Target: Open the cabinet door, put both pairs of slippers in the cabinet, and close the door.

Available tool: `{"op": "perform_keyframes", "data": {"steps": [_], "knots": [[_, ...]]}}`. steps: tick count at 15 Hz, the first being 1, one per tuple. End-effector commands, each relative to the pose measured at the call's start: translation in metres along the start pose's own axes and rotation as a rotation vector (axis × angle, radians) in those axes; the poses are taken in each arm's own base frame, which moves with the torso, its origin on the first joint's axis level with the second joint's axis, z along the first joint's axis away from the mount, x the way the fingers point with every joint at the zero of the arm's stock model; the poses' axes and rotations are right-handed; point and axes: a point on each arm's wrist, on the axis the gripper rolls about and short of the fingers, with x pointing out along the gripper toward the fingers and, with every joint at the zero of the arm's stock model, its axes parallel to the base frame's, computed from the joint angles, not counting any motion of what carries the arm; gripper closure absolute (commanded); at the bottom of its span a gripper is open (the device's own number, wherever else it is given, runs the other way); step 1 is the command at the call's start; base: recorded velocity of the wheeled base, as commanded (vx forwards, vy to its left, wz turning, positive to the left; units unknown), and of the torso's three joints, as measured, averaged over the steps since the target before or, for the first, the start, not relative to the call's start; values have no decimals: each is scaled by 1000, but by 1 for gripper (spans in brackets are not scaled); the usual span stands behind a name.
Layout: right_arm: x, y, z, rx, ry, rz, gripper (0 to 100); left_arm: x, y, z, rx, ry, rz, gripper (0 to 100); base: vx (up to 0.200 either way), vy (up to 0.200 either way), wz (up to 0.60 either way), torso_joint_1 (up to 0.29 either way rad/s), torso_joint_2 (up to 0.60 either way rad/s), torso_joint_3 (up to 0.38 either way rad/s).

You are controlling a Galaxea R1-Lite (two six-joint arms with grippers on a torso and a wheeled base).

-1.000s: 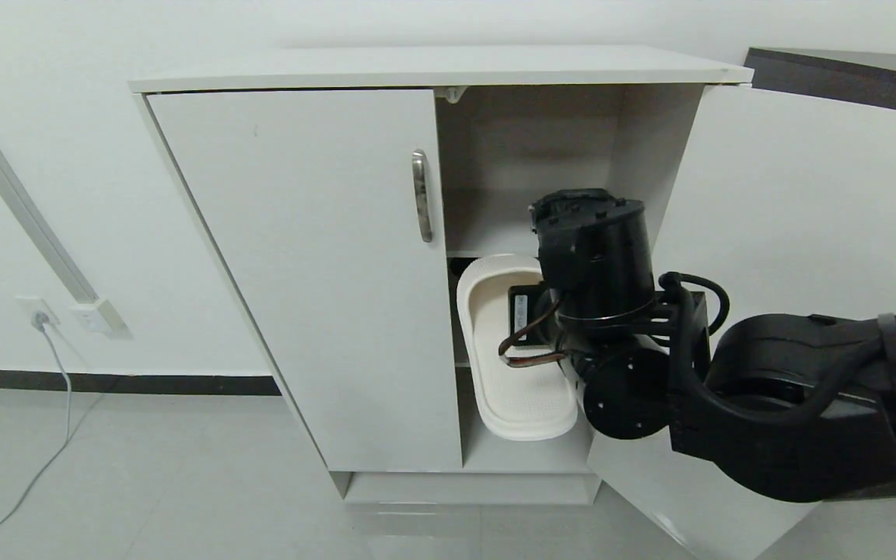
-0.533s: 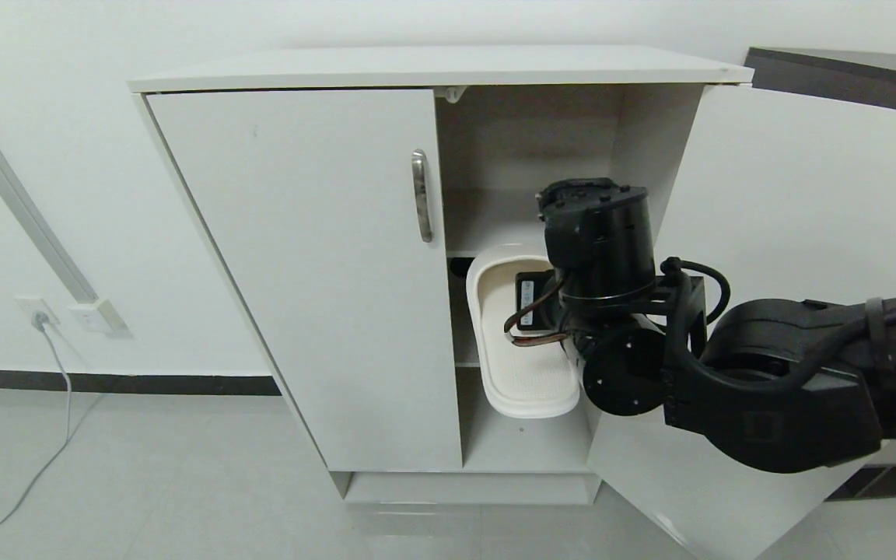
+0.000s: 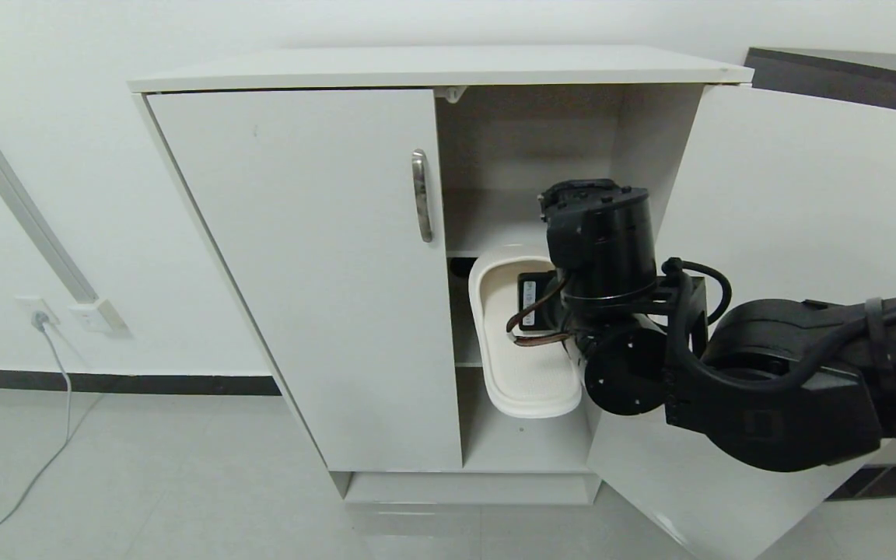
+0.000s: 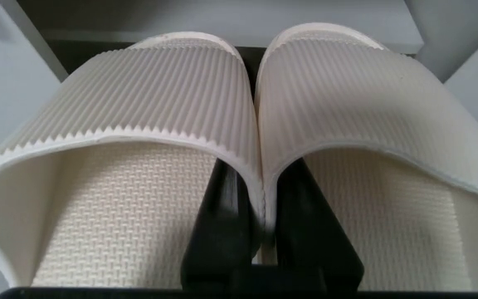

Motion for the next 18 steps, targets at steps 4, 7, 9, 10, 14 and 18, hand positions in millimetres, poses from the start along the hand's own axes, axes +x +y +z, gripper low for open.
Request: {"op": "perform_keyframes", "data": {"steps": [4,7,9,10,14,18], "knots": [[-1,0,1,2,-3,1,100,0,0,0,2,1,-2,100,200,0,0,-2,2,6],[-1,0,1,2,-3,1,100,0,0,0,2,1,0,100,200,0,0,2,6,-1],[-1,0,1,1,-1,2,100,0,0,0,2,1,-2,100,200,0,0,2,2,-2],[0,0,0,-2,0,2,100,0,0,0,2,1,-2,100,200,0,0,7,2,2],[25,-8,-1,4,8,-30,100,0,0,0,0,0,0,100,50,0,0,1,-1,2],[59,-13,5,3,-7,-34,100,0,0,0,-2,0,1,100,0,0,0,0,0,0]]}}
